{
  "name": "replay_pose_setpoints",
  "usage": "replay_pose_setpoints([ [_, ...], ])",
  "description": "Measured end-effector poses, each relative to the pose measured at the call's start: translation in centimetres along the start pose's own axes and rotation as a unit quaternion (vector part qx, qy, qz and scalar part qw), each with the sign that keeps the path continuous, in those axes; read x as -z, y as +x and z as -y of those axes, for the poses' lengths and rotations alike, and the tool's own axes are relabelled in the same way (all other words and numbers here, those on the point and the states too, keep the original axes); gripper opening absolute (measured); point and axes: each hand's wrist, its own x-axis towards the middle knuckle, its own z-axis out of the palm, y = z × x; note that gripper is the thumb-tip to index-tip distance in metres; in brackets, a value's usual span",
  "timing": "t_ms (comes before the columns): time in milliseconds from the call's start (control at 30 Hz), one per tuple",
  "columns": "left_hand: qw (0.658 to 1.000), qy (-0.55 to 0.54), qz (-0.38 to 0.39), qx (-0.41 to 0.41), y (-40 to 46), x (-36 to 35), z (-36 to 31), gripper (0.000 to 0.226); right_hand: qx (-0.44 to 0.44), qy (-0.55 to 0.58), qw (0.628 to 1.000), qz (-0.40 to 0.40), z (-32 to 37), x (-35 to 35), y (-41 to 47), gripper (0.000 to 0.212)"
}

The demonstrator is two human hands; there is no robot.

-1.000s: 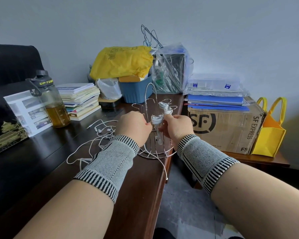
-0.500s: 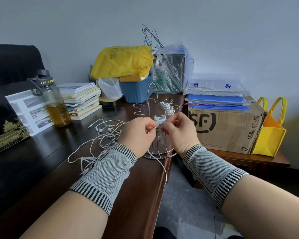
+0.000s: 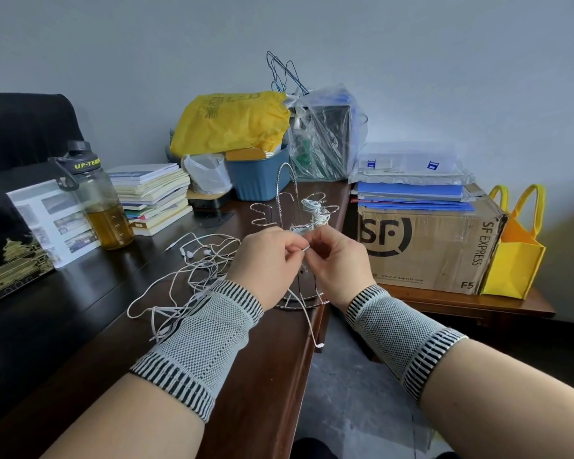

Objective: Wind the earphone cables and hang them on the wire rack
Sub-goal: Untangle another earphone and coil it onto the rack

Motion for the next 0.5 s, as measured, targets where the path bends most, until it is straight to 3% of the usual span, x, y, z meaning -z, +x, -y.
replay_pose_setpoints([
  [100, 0.996, -0.068, -0.002, 0.054, -0.1, 0.5, -0.2, 0.014, -0.035, 0.019, 0.999, -0.010, -0.1, 0.0, 0.1, 0.013],
  [300, 0.987, -0.123, 0.066, 0.082, -0.3, 1.1, 1.6, 0.009, -0.162, 0.213, 0.963, -0.016, 0.2, 0.1, 0.7, 0.011],
  [500, 0.957, -0.265, -0.014, 0.120, 0.2, 1.2, 1.1, 0.013, -0.240, 0.310, 0.920, -0.010, 0.0, 0.2, 1.2, 0.020],
])
